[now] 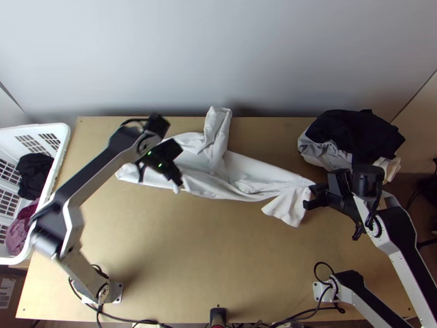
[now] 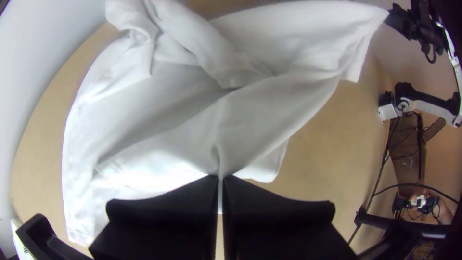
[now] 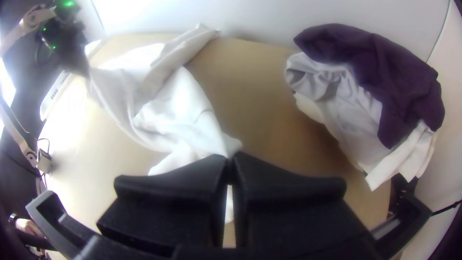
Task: Fold the t-shirt
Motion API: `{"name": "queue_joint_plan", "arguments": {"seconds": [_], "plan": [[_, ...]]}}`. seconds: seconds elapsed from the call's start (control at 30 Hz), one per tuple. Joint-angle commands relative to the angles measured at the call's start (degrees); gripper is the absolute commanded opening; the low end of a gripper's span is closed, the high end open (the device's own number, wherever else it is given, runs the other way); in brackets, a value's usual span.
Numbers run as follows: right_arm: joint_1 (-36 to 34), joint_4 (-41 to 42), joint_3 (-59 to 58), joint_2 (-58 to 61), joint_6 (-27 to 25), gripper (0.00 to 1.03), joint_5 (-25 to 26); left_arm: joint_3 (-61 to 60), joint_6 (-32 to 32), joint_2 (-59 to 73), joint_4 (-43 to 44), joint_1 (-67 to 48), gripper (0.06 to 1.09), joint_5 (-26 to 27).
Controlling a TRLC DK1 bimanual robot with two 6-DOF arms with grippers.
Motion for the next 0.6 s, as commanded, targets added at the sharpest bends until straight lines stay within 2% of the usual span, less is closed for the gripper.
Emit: {"name": "queue_joint_plan", "arguments": {"seconds": [0.0, 0.03, 0.07, 0.13, 0.2, 0.3, 0.33, 0.57], "plan": [[-0.24, -0.93, -0.93, -0.55, -0.20, 0.03, 0.09, 21.93, -1.04, 20.17, -0.29, 0.81, 0.09, 1.87], [-0.41, -1.11, -0.93, -0.55, -0.20, 0.03, 0.09, 24.92, -1.48, 22.54, 0.06, 0.81, 0.11, 1.87], [-0.68, -1.19, -0.93, -0.55, -0.20, 0.03, 0.00, 27.46, -1.66, 24.56, 0.76, 0.81, 0.18, 1.87], [-1.03, -1.37, -1.28, -0.55, -0.20, 0.03, 0.09, 30.89, -1.83, 28.17, 1.46, 0.46, 0.38, 1.87], [-1.12, -1.46, -1.63, -0.64, -0.20, 0.03, 0.09, 33.79, -2.18, 31.24, 1.55, 0.20, 0.54, 1.87], [-1.21, -1.46, -2.51, -0.72, -0.38, 0.03, 0.00, 35.11, -3.41, 32.83, 1.64, -0.24, 1.02, 1.87], [-1.21, -1.46, -2.69, -0.72, -0.29, 0.03, 0.09, 34.93, -4.03, 32.91, 1.64, -0.24, 1.04, 1.96], [-1.47, -1.46, -3.74, -1.34, -0.12, 0.03, 0.00, 32.65, -6.40, 27.90, -1.52, 1.95, 1.04, 5.21]]}}
